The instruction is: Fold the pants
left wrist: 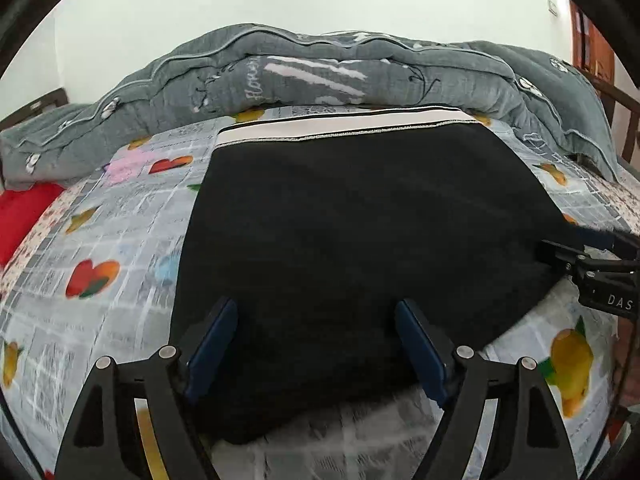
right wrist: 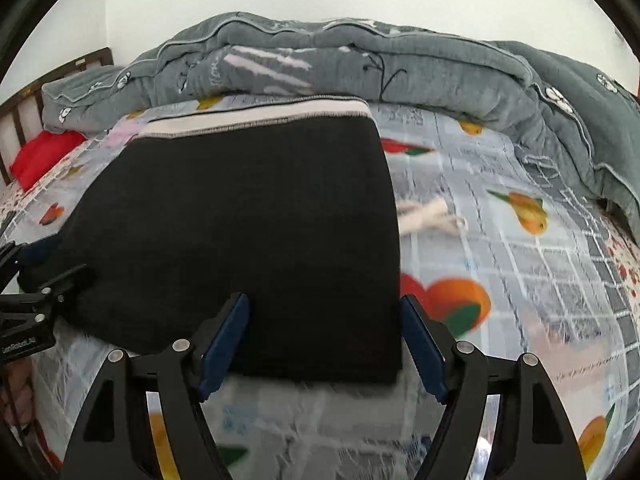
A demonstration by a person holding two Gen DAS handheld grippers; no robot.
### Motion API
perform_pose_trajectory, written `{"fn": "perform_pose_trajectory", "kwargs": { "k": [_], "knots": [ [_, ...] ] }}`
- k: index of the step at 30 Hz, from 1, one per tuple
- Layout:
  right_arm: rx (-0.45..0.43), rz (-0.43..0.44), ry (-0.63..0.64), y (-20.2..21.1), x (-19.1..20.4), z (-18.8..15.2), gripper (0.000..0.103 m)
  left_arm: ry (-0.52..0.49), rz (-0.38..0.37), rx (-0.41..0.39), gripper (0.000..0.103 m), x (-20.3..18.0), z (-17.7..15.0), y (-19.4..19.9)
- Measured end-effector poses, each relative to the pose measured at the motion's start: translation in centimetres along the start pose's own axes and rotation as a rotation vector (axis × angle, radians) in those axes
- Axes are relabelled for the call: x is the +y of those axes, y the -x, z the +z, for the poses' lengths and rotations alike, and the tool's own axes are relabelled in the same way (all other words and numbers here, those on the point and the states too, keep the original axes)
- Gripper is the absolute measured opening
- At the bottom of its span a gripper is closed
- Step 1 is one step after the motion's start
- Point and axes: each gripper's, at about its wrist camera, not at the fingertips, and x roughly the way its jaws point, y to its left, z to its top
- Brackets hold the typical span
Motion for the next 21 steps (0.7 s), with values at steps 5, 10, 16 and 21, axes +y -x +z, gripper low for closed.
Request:
{"fn": "perform_pose_trajectory", "kwargs": {
  "k": [5,10,16,21],
  "knots": [
    [0.005,0.006,-0.057,0.2,-0.6,-0.3,0.074,0.033,0.002,0.017,0.080,-0.1,-0.5,1.0],
    [0.011,-0.006,-0.069,1.0,-0.4,-0.8,0.074,0.031,-0.013,0.041,0.080,0.4,-0.5,1.4],
    [0.033,-0.034,-0.076,2.1,-0.6,-1.7,0.075,0.057,0.002,0.051,0.080,0.5,-2.2,2.6],
    [0.050,-0.091,-0.026,3.3,0.1,-2.8,0.074,0.115,-0.038,0.134,0.080,1.6,-3.7,3.1]
  ]
}}
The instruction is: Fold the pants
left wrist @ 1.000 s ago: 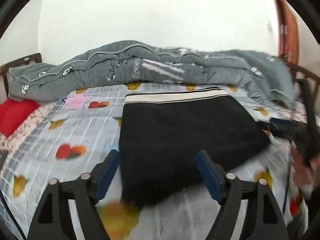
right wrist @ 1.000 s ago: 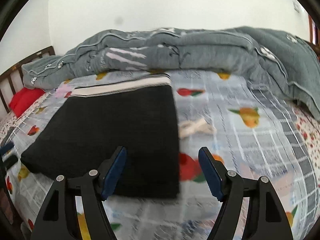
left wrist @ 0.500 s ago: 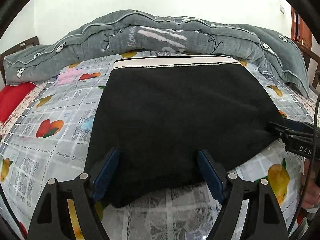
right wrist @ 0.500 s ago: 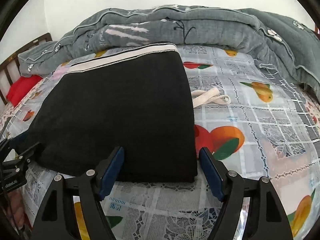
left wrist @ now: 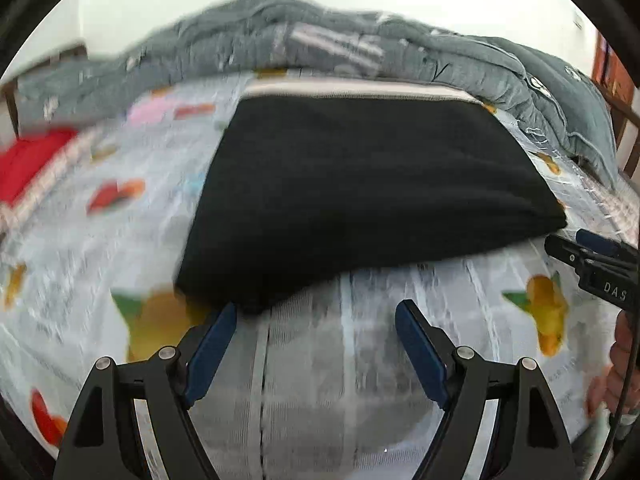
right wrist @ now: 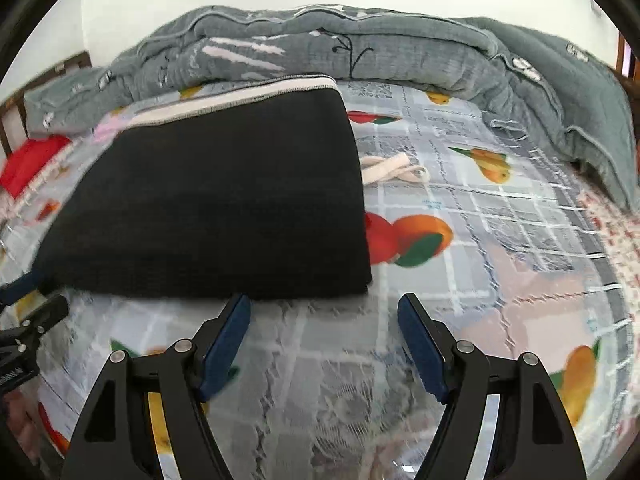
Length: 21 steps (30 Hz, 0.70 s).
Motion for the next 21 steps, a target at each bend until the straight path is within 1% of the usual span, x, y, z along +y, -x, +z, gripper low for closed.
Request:
{"fn": "perform_pose_trajectory", "kwargs": {
  "k": [2,4,7,9,13,14,15,16,17,19,21],
  "knots": [
    [-0.006,0.013,-0.013,1.4,-0.3,-0.4,0.074,0.014,-0.004,-0.014,0.080,0.7,-0.6,1.2],
    [-0.022,0.011,-0.025,3.0,-0.6,-0.6,0.074,0.010,0.025,-0.032,0.080,1.1,-0.8,3.0],
    [-0.060,-0.005,-0.025,6.0,-0.8,-0.3,0.074,0.000,0.046,-0.091,0.080,1.1,-0.5,6.5],
    [-0.073,-0.017,-0.027,8.1,-0.8,0.2,0.073,-0.003,0.063,-0.154,0.080,0.8,0.0,9.4],
    [-0.117,-0.024,-0.053,12.2,-0.9,0.8,0.072,0.002,0.047,-0.204,0.080,0.1,1.0,13.8],
    [-0.127,-0.022,-0.060,13.1,-1.0,0.9,0.076,0.003,0.046,-0.225,0.080,-0.2,1.2,15.1],
    [-0.135,-0.021,-0.062,14.1,-1.1,1.0,0.080,0.000,0.048,-0.235,0.083,-0.4,1.3,15.7],
    [-0.145,-0.021,-0.059,14.8,-1.2,1.0,0.089,-0.003,0.052,-0.241,0.088,-0.6,1.5,16.3],
    [-0.160,-0.030,-0.053,15.7,-1.1,0.8,0.096,-0.007,0.056,-0.248,0.089,-0.9,1.5,16.9],
    [-0.176,-0.051,-0.052,16.8,-1.2,0.6,0.098,-0.023,0.076,-0.270,0.092,-1.6,1.2,17.8],
    [-0.175,-0.051,-0.055,17.6,-1.4,0.2,0.099,-0.030,0.095,-0.269,0.094,-2.1,1.0,18.2]
  ]
}}
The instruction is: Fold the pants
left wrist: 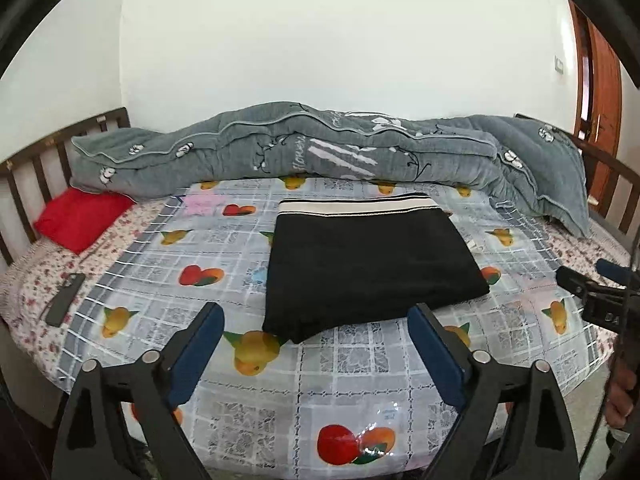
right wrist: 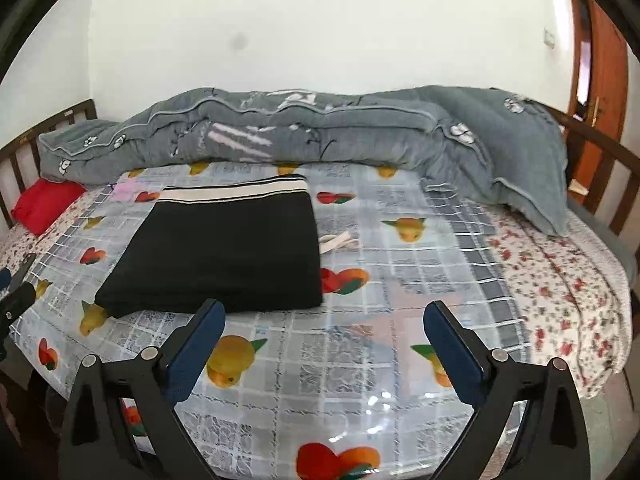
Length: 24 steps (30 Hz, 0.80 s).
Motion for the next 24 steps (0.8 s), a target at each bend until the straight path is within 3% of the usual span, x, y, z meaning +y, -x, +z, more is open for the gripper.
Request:
{"fn": "perform_pose_trajectory", "kwargs": {
  "k": [24],
  "knots": [
    [-0.042,0.005,-0.048,3.5,-2.2,-0.9,0.099,-0.017,0.022,-0.037,0.094,-2.4,0.5,2.1]
  ]
}}
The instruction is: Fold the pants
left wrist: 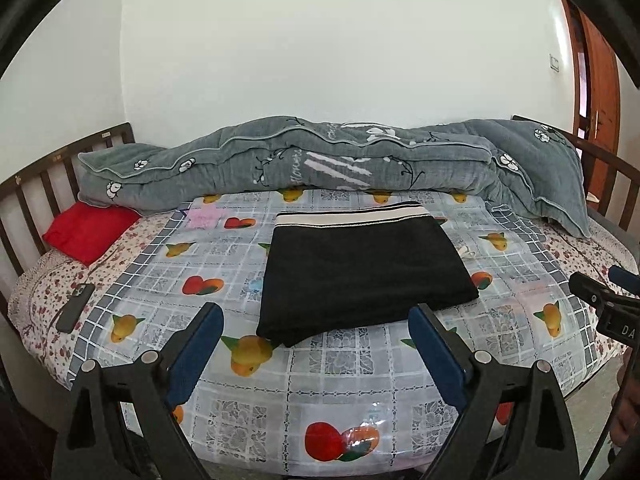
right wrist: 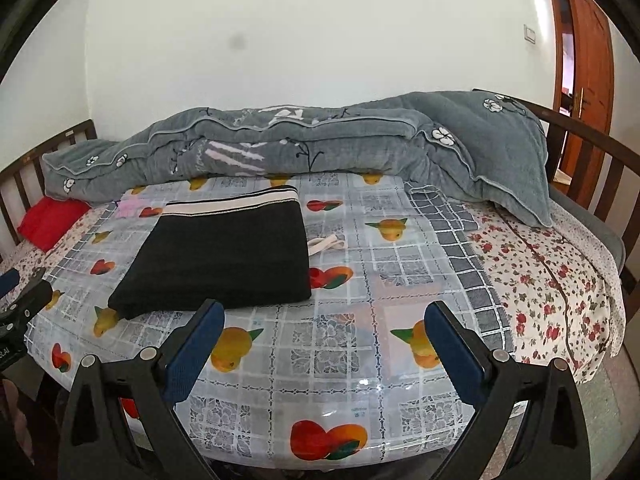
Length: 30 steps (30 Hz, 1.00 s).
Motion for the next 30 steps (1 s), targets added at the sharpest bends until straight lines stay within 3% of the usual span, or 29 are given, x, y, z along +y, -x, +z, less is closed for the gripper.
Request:
{"fn": "perform_pose_trajectory", "kwargs": {
  "k": [30],
  "knots": [
    [-0.004,-0.009,0.007,0.59,0.44,0.13,0.099,0.009,0.013,-0.009,0.094,0.36,-0.11,0.22]
  ]
}}
